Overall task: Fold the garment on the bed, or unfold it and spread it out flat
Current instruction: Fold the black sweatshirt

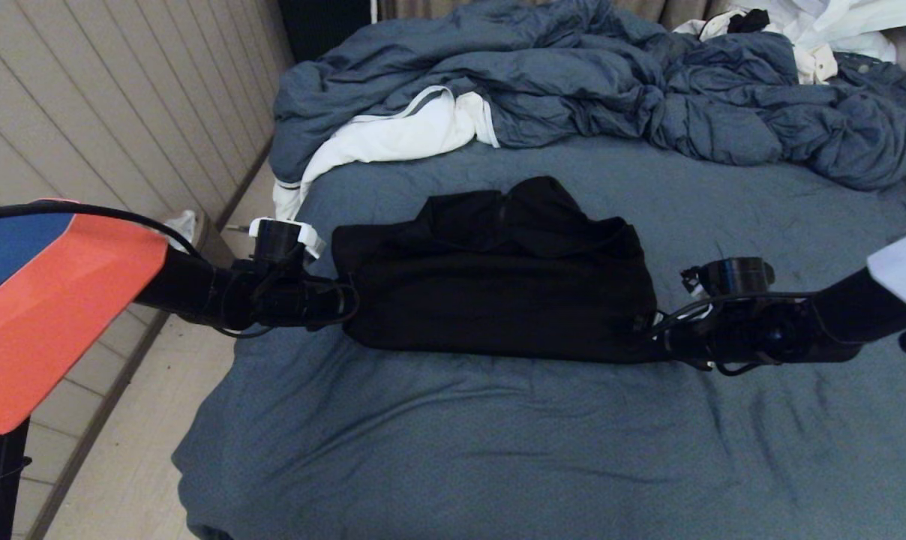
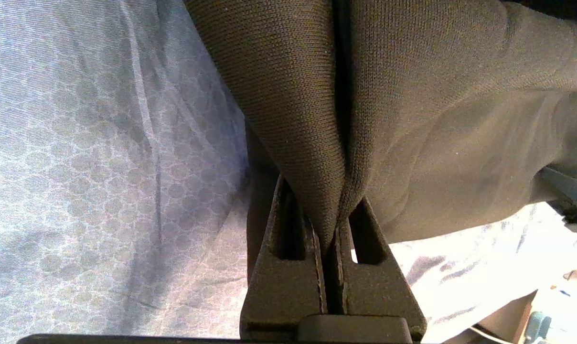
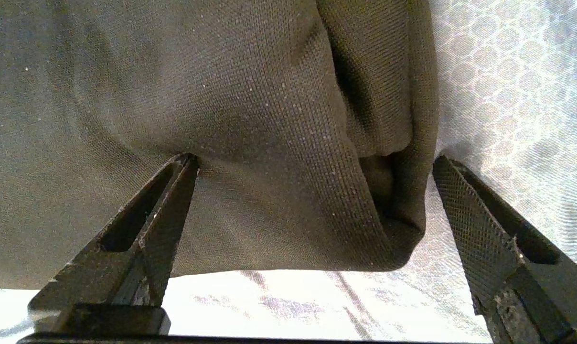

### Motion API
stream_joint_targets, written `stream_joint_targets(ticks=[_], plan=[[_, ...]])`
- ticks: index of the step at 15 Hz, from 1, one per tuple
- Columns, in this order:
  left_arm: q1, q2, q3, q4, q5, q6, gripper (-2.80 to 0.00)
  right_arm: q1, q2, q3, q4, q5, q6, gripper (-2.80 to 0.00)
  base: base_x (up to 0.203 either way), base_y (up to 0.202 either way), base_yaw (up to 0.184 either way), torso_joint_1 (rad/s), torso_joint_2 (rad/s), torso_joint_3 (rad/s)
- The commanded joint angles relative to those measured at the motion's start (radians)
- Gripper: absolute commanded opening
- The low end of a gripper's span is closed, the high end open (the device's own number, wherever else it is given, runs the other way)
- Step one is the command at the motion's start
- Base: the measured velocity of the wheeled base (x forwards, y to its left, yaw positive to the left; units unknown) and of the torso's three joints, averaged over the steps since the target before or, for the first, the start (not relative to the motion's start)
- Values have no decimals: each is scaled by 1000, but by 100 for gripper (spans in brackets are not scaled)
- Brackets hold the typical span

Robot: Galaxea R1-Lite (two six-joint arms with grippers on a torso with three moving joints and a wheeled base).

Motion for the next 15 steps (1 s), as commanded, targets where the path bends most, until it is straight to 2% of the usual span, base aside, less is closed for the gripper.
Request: stream_joint_targets(ticks=[1, 4, 7, 9, 15], plan=[[0, 0, 0, -1, -2, -4, -280, 2, -2, -2, -2, 1, 3, 0, 0, 0, 0, 0, 0, 0], [0, 1, -1, -1, -2, -4, -280, 2, -36, 2, -2, 8, 20, 0, 0, 0, 0, 0, 0, 0], [0, 0, -1, -1, -2, -4, -280, -6, -35, 15, -68, 78, 42, 0, 0, 0, 0, 0, 0, 0], [0, 0, -3, -1, -2, -8, -280, -10, -28, 33, -112, 83, 43, 0, 0, 0, 0, 0, 0, 0], [0, -3, -2, -2, -2, -10, -280, -13, -23, 46, -113, 101, 66, 0, 0, 0, 0, 0, 0, 0]])
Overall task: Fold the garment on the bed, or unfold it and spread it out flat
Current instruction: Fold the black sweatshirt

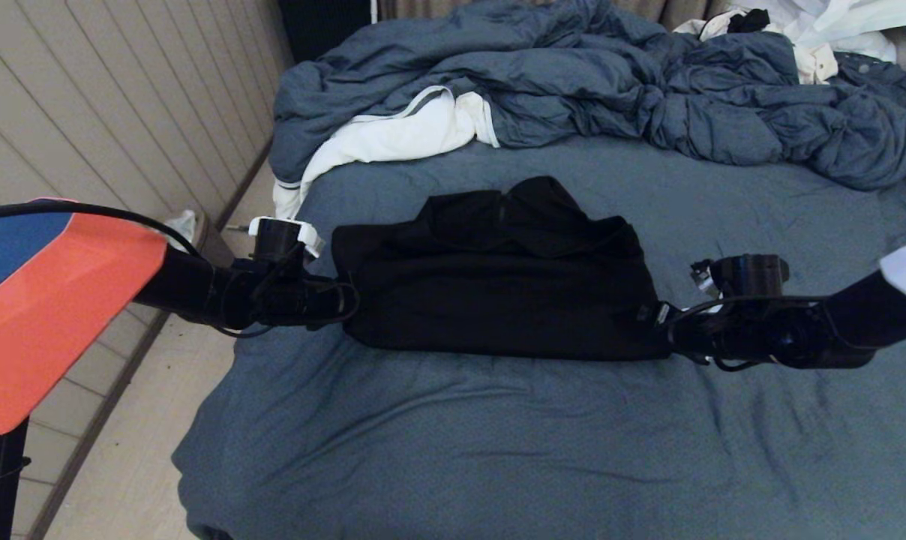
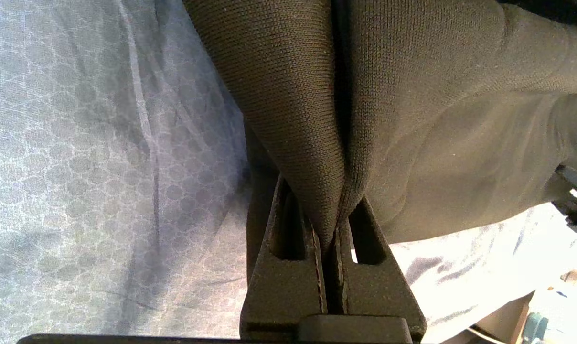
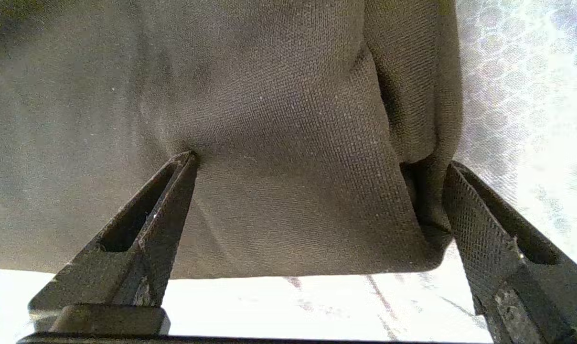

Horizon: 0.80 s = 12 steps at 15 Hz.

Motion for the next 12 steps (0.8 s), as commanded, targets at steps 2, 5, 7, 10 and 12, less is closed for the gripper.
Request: stream_joint_targets(ticks=[2, 5, 7, 10, 12], plan=[[0, -1, 0, -3, -2, -3, -280, -8, 5, -7, -2, 50, 24, -280, 0, 0, 0, 0, 0, 0], [0, 1, 0, -3, -2, -3, -280, -12, -5, 1, -2, 51, 26, -280, 0, 0, 0, 0, 0, 0], [0, -1, 0, -3, -2, -3, -280, -12, -7, 5, -2, 50, 26, -280, 0, 0, 0, 0, 0, 0], [0, -1, 3, -3, -2, -3, -280, -14, -14, 11, -1, 50, 25, -280, 0, 0, 0, 0, 0, 0], [-2, -8, 14, 0, -2, -3, -280, -14, -37, 22, 3, 52, 25, -280, 0, 0, 0, 0, 0, 0]])
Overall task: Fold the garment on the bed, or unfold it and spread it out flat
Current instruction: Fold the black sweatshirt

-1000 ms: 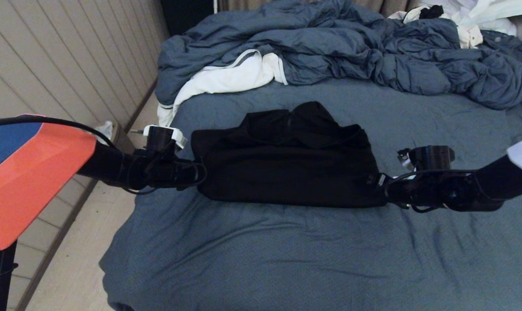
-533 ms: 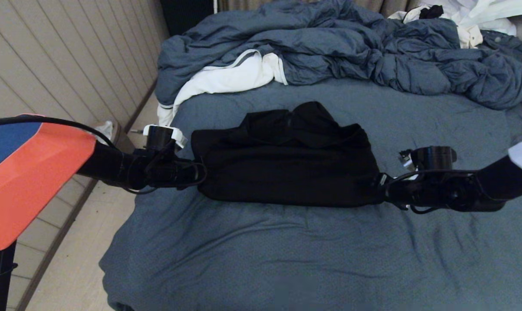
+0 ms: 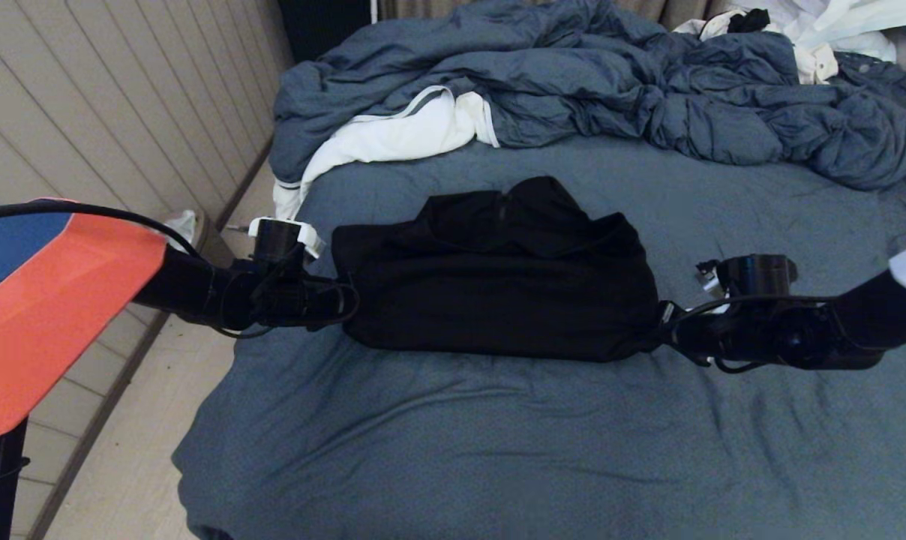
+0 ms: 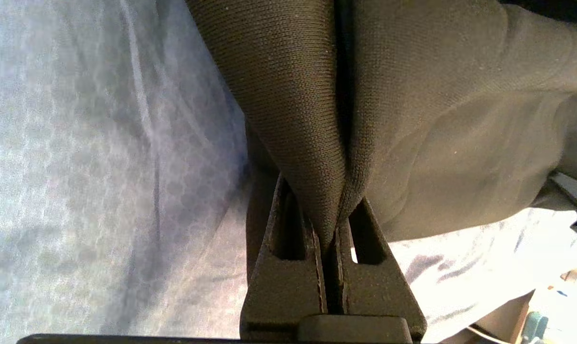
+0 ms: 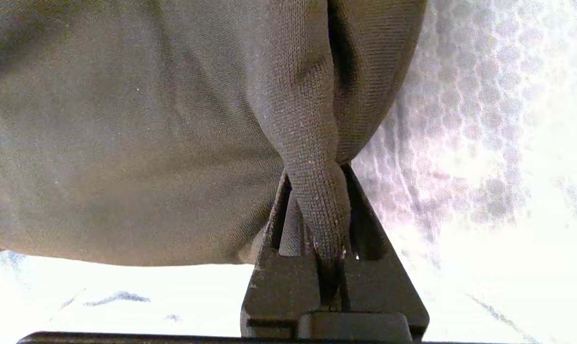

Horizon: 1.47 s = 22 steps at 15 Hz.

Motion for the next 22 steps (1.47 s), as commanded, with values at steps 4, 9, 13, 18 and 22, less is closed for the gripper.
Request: stream_joint_targets(ticks=[4, 9, 13, 18, 22], plan=[[-18, -66, 44, 2, -4, -38, -280, 3, -48, 26, 43, 4, 1, -280, 0, 0, 0, 0, 0, 0], [-24, -182, 204, 11, -30, -50, -280, -20, -131, 125, 78, 56, -11, -280, 0, 0, 0, 0, 0, 0], [-37, -294, 376, -9, -45, -49, -280, -38, -201, 237, 78, 94, -56, -280, 0, 0, 0, 0, 0, 0], [-64, -394, 652, -143, -60, -50, -280, -116, -261, 439, 72, 115, -188, -280, 0, 0, 0, 0, 0, 0], [-72, -373, 775, -327, -60, -56, -280, -148, -260, 484, 70, 143, -238, -280, 0, 0, 0, 0, 0, 0]])
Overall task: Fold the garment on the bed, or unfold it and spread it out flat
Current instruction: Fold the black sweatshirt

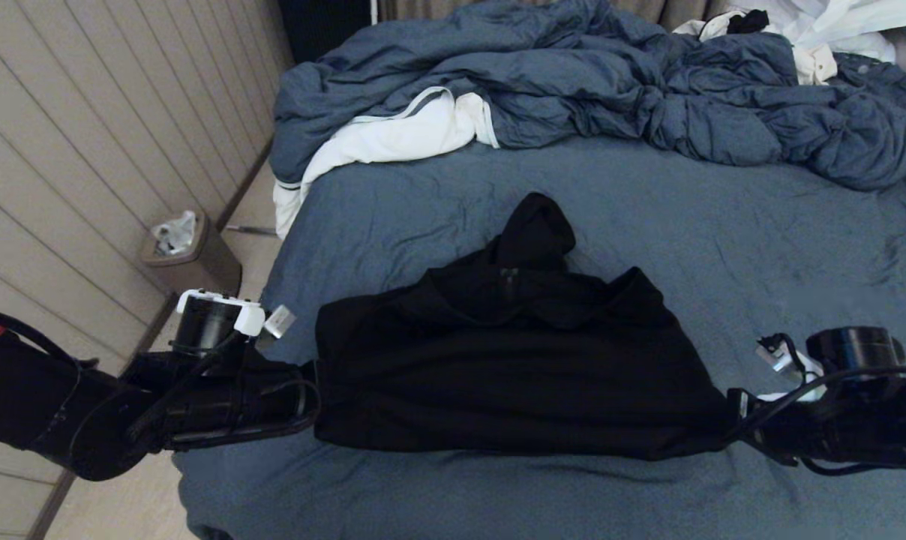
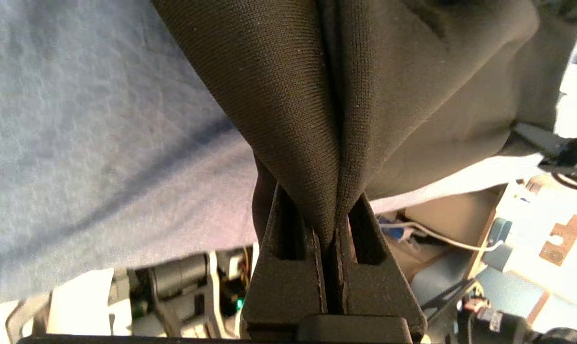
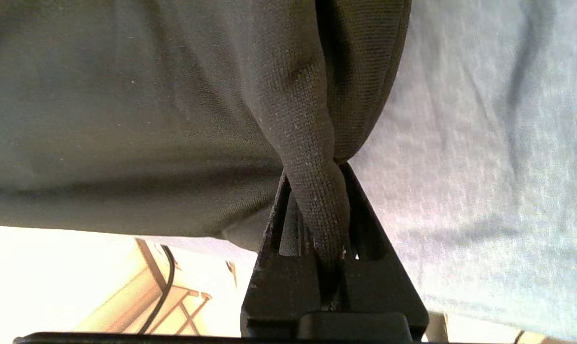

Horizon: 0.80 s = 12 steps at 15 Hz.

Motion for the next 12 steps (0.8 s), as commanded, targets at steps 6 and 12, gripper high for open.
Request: stream_joint_targets(ticks=[6, 12], plan=[[-1, -3, 56, -37, -15, 6, 0, 1, 0, 1, -2, 3, 1, -280, 0, 0, 0, 0, 0, 0], [2, -99, 105, -37, -49, 5, 0, 0, -21, 17, -3, -10, 3, -280, 0, 0, 0, 0, 0, 0]])
